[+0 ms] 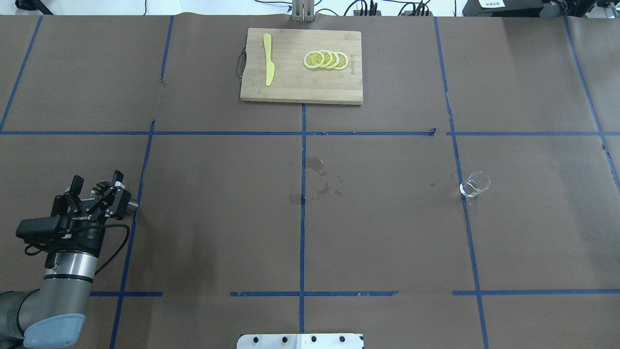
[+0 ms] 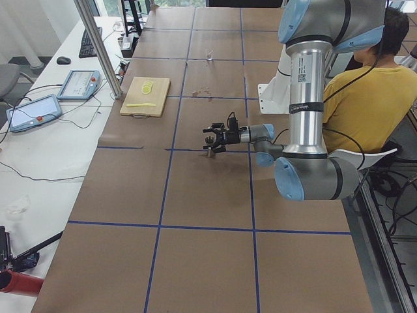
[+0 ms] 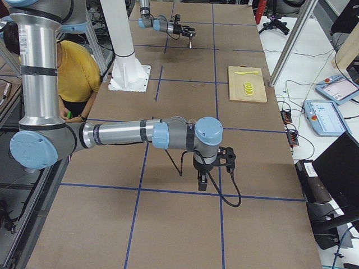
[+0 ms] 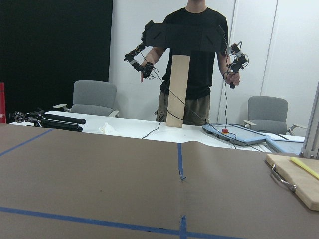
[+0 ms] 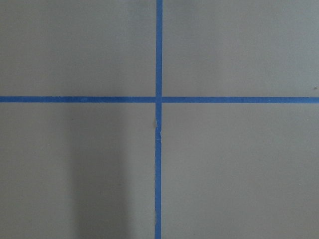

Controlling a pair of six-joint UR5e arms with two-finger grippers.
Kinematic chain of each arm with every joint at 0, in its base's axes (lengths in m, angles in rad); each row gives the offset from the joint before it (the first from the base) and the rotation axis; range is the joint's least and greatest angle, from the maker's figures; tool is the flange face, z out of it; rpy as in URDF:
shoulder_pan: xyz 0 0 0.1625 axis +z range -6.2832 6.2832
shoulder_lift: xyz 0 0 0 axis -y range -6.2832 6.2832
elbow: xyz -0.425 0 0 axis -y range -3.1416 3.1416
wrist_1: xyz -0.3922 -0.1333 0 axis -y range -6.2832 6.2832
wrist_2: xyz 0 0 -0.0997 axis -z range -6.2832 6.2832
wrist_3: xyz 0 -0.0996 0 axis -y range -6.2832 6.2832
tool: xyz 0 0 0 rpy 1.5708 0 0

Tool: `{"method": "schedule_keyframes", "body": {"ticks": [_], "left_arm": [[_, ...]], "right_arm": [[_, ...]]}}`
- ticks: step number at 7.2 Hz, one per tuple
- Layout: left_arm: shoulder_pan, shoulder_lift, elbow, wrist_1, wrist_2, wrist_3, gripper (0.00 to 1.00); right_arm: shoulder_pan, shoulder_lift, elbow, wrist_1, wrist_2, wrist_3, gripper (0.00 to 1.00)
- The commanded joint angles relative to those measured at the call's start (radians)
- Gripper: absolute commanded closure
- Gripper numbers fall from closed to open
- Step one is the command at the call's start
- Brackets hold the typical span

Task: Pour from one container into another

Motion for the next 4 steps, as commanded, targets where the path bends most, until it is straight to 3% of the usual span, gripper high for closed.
{"method": "schedule_keyframes", "body": {"ticks": [1,4], "left_arm": [[0.001,0.012,0.001,-0.189,0.081,0.14,0.0],[0.005,0.028,0.029,-0.729,0.03,0.728,0.0]], "right_arm": [[0.0,0.0,-0.002,0.0,0.0,0.001,0.0],[0.0,0.002,0.0,0.0,0.0,0.001,0.0]]}}
